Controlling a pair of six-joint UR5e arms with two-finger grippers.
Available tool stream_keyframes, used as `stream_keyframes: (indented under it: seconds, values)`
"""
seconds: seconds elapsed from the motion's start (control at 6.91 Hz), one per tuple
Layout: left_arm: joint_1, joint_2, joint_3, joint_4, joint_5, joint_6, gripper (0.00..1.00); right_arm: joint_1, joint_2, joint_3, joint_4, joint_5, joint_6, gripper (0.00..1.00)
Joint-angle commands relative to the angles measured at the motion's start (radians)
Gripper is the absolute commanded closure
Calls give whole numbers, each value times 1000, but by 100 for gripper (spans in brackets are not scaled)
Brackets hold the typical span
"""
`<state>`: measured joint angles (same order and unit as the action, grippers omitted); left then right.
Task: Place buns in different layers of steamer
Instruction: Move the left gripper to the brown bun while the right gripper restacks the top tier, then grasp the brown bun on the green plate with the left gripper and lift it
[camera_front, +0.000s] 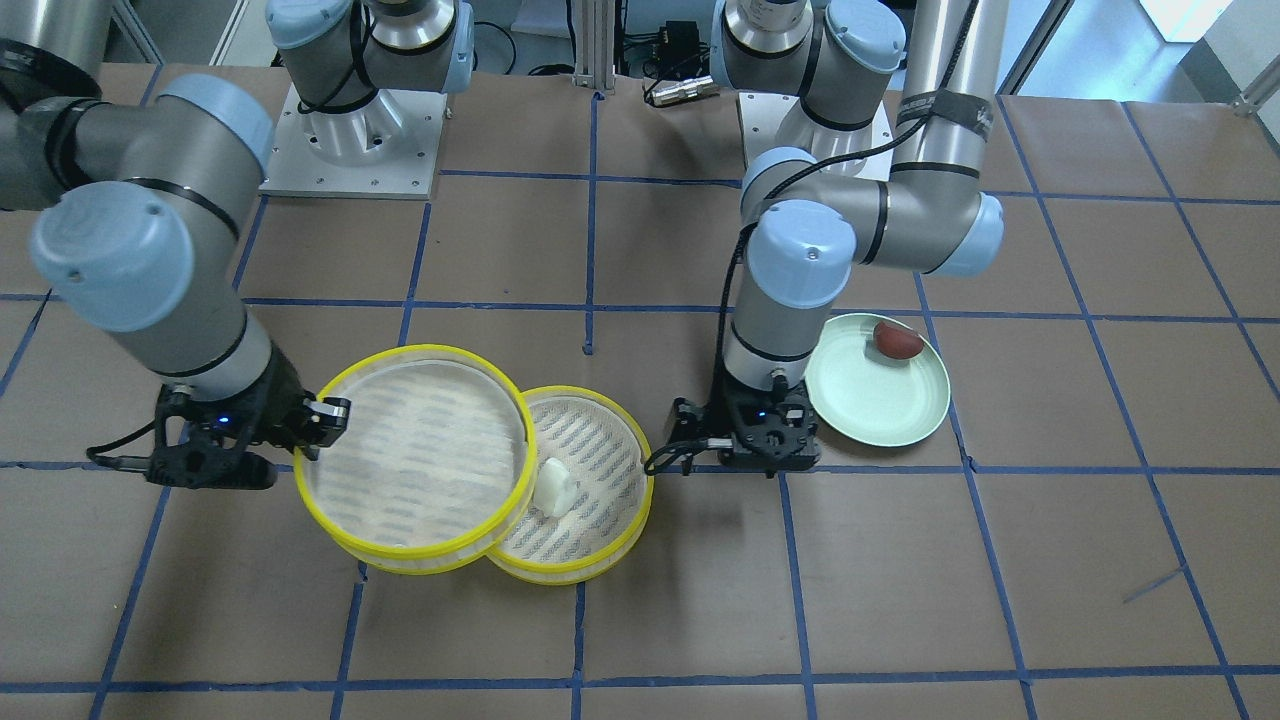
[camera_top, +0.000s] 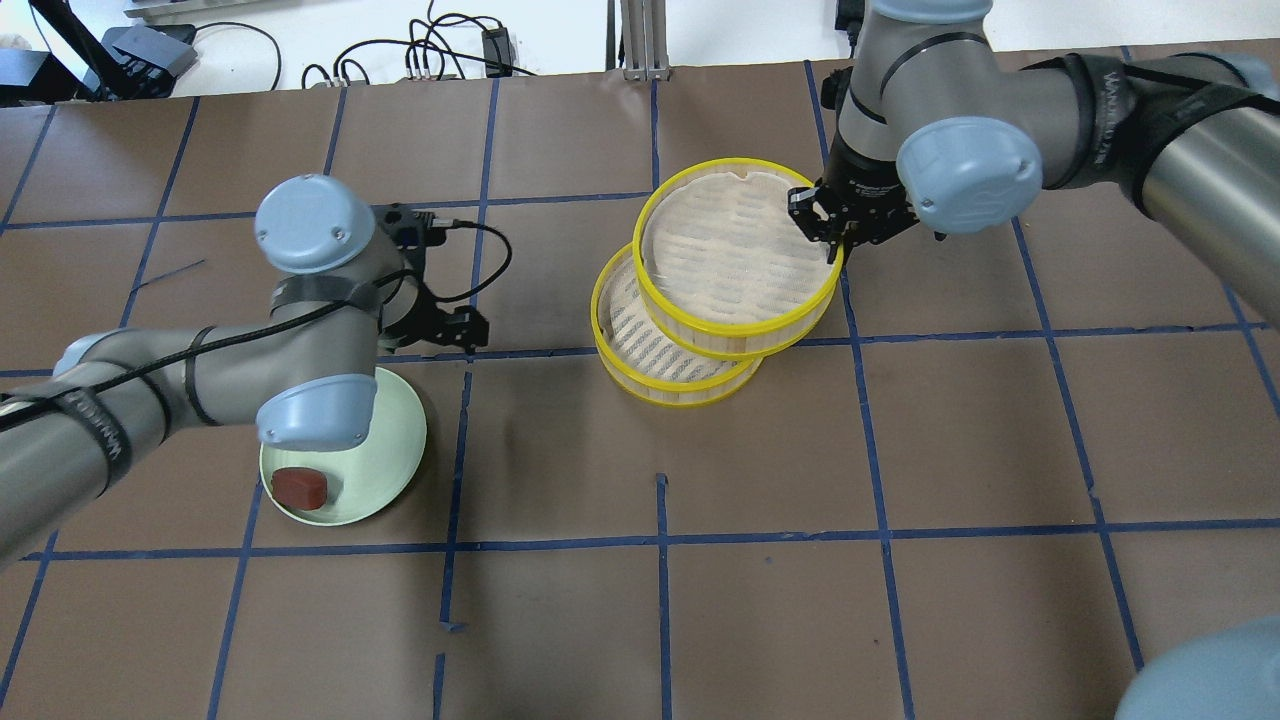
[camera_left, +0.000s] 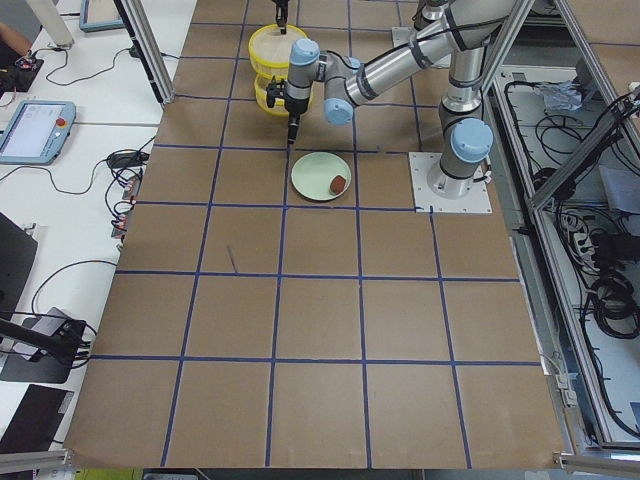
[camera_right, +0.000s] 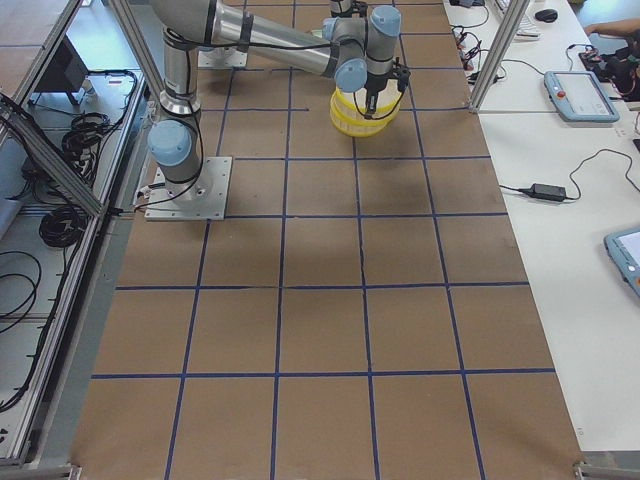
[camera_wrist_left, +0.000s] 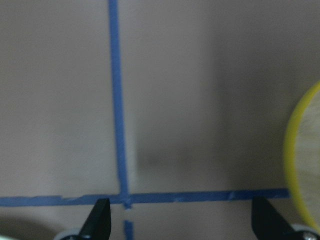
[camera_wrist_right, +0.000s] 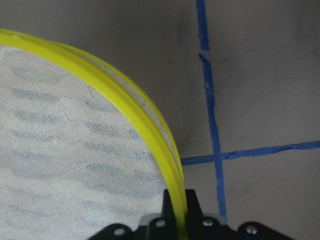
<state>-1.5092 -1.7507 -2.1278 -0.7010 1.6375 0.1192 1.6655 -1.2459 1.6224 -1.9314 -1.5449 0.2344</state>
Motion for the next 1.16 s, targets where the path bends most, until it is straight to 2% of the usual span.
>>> stream_keyframes:
  seconds: [0.0,0.29,0.43,0.58,0.72,0.87,1.01]
  values:
    - [162,79,-90,-104,30,138,0,69,45,7,-50,-13,95,89]
    - [217,76,-95,-179,36,181,0,69,54,10,-52,-32,91,88]
    - [230,63,-95,-196,107,185,0,69,54,10,-51,-32,92,88]
    - [231,57,-95,-199,128,191,0,69,56,10,-54,-27,98,88]
    - [231,53,-98,-199,127,189,13,69,60,10,-60,-9,100,89]
    - [231,48,-104,-216,124,191,50,69,63,11,-57,-1,103,89]
    - [231,45,-104,-219,124,191,76,69,63,11,-57,-1,102,89]
